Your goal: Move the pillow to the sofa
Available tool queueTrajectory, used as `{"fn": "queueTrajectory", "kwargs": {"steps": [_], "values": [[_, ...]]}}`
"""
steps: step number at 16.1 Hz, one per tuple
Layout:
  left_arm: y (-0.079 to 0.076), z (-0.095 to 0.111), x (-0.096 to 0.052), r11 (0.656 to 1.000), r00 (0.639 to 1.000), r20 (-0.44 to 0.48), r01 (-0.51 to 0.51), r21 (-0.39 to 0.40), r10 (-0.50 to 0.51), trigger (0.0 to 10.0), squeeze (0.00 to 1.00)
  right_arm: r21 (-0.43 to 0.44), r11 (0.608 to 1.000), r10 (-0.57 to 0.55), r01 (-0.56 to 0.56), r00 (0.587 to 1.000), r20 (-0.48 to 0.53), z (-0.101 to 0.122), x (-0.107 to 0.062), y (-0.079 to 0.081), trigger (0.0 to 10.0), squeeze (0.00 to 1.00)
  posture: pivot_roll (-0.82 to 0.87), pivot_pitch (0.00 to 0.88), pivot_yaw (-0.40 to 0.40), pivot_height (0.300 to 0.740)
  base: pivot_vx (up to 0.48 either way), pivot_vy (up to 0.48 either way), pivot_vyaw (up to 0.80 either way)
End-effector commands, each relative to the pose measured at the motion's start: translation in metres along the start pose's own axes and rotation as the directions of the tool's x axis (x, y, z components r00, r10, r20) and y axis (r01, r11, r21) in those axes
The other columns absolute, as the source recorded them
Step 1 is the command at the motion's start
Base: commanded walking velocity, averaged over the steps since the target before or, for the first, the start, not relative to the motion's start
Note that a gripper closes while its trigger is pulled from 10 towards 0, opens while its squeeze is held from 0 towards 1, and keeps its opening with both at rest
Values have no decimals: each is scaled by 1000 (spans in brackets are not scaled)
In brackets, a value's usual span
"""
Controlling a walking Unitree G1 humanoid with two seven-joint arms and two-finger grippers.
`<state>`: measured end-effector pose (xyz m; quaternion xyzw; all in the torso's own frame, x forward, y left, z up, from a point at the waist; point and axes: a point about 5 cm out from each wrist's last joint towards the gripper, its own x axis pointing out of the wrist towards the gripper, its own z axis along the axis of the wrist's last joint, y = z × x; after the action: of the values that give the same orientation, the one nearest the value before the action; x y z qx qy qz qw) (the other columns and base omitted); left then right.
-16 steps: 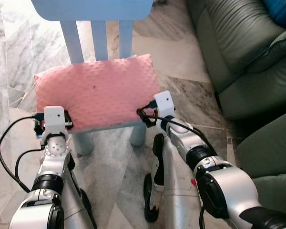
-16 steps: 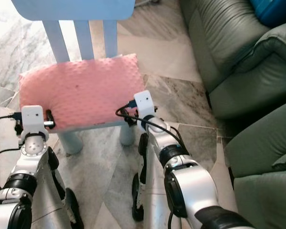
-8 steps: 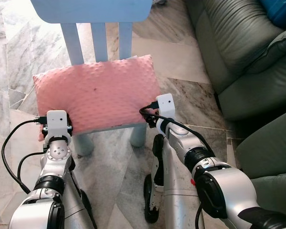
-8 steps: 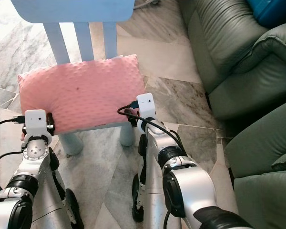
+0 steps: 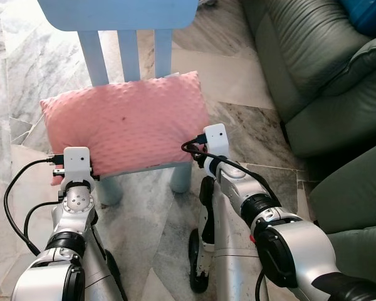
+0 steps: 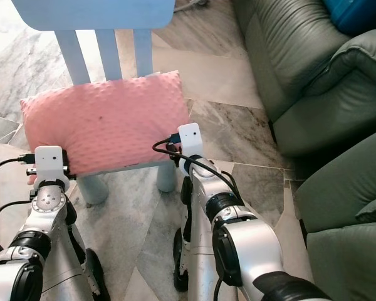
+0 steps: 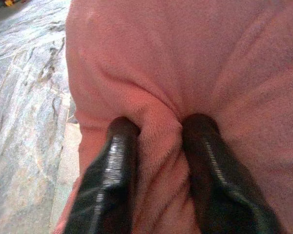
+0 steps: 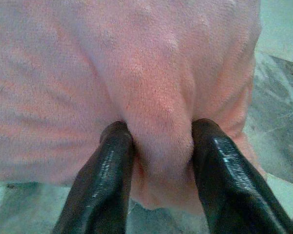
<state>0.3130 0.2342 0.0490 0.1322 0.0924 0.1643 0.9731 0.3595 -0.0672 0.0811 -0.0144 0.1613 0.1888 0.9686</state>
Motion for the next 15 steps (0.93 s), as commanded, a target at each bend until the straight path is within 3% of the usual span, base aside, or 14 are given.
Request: {"fn": "queueTrajectory", "kwargs": {"steps": [1, 8, 11, 13, 15], "values": [[-9, -29, -14, 998, 991, -127, 49, 27, -45, 0, 0, 19, 1000, -20, 22, 997, -69, -18, -4, -4, 0, 0, -12, 255, -182, 437, 0, 0, 0], [-18, -24, -12, 997, 991, -117, 72, 30, -68, 0, 0, -27, 999, -44, 42, 997, -60, -16, -5, -13, 0, 0, -16, 240, -189, 437, 0, 0, 0], [-19, -12, -4, 997, 993, -103, 65, 38, -61, 0, 0, 49, 994, -98, 100, 995, -33, -7, -7, -29, 0, 0, -2, 192, -187, 437, 0, 0, 0], [-21, 8, 8, 998, 996, -71, 63, 31, -60, 0, 0, 1, 997, -79, 79, 997, -12, 7, -5, -34, 0, 0, 10, 116, -178, 437, 0, 0, 0], [-21, 15, 12, 999, 997, -53, 50, 18, -49, 0, 0, -9, 998, -60, 60, 998, 17, 17, -3, -33, 0, 0, 13, 98, -176, 437, 0, 0, 0]]}}
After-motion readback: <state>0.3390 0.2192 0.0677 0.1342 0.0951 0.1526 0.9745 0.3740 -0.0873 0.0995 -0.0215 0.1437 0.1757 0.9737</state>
